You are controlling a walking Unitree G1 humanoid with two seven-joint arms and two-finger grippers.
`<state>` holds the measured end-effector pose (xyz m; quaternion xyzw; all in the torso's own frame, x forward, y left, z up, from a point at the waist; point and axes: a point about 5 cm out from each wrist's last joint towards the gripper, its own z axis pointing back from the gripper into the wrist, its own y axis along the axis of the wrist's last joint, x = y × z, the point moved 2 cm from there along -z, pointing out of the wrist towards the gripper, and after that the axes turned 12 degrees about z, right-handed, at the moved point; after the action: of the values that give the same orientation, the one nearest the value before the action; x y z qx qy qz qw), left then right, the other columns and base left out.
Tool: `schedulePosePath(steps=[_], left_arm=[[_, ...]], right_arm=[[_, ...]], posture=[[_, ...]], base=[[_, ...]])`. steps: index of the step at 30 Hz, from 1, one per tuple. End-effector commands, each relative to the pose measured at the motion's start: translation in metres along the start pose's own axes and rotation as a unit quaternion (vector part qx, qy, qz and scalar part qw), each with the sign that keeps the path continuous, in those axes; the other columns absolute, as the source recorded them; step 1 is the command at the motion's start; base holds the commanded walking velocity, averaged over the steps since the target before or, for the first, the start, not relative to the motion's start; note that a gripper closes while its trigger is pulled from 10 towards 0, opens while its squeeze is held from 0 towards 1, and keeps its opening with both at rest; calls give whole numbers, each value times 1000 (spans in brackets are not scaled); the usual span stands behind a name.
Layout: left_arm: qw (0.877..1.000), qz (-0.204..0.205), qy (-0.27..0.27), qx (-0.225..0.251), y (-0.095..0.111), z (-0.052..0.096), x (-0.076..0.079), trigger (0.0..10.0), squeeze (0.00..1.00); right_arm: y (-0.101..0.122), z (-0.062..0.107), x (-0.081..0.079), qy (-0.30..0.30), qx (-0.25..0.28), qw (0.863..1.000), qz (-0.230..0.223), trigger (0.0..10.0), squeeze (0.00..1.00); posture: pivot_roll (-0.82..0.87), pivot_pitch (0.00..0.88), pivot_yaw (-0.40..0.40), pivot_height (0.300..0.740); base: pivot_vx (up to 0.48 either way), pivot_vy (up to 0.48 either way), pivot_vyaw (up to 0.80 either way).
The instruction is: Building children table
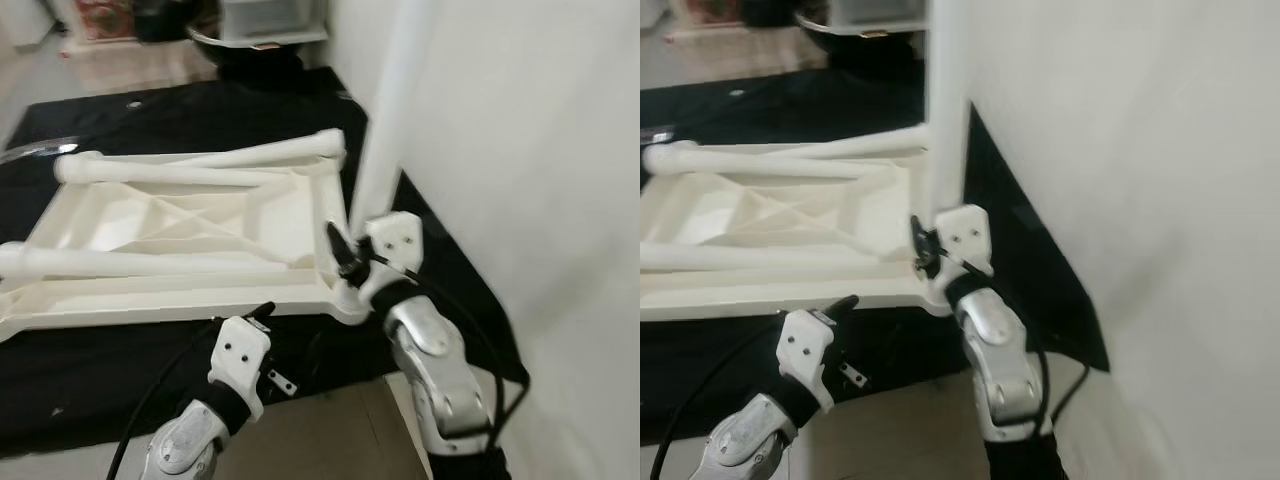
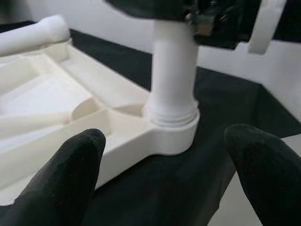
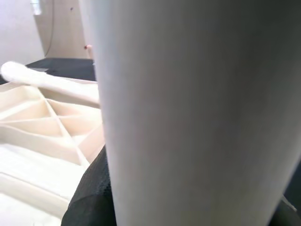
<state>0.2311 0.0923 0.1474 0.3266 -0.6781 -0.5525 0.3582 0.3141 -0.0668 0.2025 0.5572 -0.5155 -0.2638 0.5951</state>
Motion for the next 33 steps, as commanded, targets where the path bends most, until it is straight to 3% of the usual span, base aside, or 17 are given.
schedulePosePath(steps=[1, 3, 4, 5, 6, 8, 9, 10, 16, 17, 18, 19, 27, 28, 29, 30, 33], left_arm=[[1000, 11, 3, -10, -6, 2, -2, 10000, 0], [1000, 12, 4, -9, -6, 2, -2, 10000, 0], [1000, 12, 4, -9, -6, 2, -3, 10000, 0], [1000, 12, 4, -9, -6, 2, -3, 10000, 0], [1000, 13, 5, -9, -6, 2, -2, 10000, 0], [1000, 13, 3, -10, -6, 3, -2, 10000, 0], [1000, 13, 3, -10, -6, 3, -2, 10000, 0], [1000, 14, 3, -10, -6, 4, -1, 10000, 0], [1000, 16, 2, -12, -5, 8, 1, 10000, 0], [1000, 16, 3, -13, -4, 9, 1, 10000, 0], [1000, 16, 3, -13, -4, 9, 1, 10000, 0], [1000, 16, 3, -13, -4, 11, 1, 10000, 0], [1000, 9, 6, -24, -2, 20, 1, 10000, 0], [1000, 9, 7, -24, -2, 21, 2, 10000, 0], [1000, 9, 7, -24, -2, 21, 2, 10000, 0], [1000, 8, 9, -25, -2, 21, 2, 10000, 0], [1000, 8, 10, -25, -2, 21, 2, 10000, 0]], right_arm=[[-21, 0, -1, 12, -47, 999, -3, 10000, 0], [-19, -2, 1, 13, -40, 999, -11, 10000, 0], [-17, -6, 5, 16, -34, 999, -15, 10000, 553], [-17, -6, 5, 16, -34, 999, -15, 10000, 553], [-13, -10, 6, 45, -18, 998, -42, 10000, 1000], [-5, -15, 11, 99, 12, 993, -62, 10000, 1000], [-5, -15, 11, 99, 12, 993, -62, 10000, 1000], [0, -18, 21, 142, 31, 988, -53, 10000, 1000], [4, -25, 42, 203, 44, 978, -30, 10000, 1000], [3, -29, 47, 210, 39, 976, -29, 10000, 902], [3, -29, 47, 210, 39, 976, -29, 10000, 902], [3, -32, 50, 217, 35, 975, -30, 10000, 16], [1, -44, 47, 286, 39, 956, -52, 10000, 0], [-1, -45, 46, 291, 37, 954, -58, 8510, 0], [-1, -45, 46, 291, 37, 954, -58, 8510, 0], [-3, -44, 44, 293, 37, 953, -59, 0, 0], [-6, -41, 41, 296, 35, 953, -60, 0, 0]], posture=[[-51, 137, -4, 740], [-51, 137, -4, 740], [-49, 138, -3, 740], [-49, 138, -3, 740], [-44, 139, -2, 740], [-32, 148, -1, 740], [-32, 148, -1, 740], [-31, 152, 0, 740], [-6, 174, 0, 740], [9, 182, 1, 740], [9, 182, 1, 740], [15, 185, 3, 740], [86, 203, 16, 740], [91, 203, 11, 740], [91, 203, 11, 740], [93, 200, 8, 740], [85, 195, 5, 740]], base=[[0, 0, 0], [0, 0, 0], [0, 0, 0], [0, 0, 0], [0, 0, 0], [0, 0, 0], [0, 0, 0], [0, 0, 0], [0, 0, 0], [0, 0, 0], [0, 0, 0], [0, 0, 0], [0, 0, 0], [0, 0, 0], [0, 0, 0], [0, 0, 0], [0, 0, 0]])
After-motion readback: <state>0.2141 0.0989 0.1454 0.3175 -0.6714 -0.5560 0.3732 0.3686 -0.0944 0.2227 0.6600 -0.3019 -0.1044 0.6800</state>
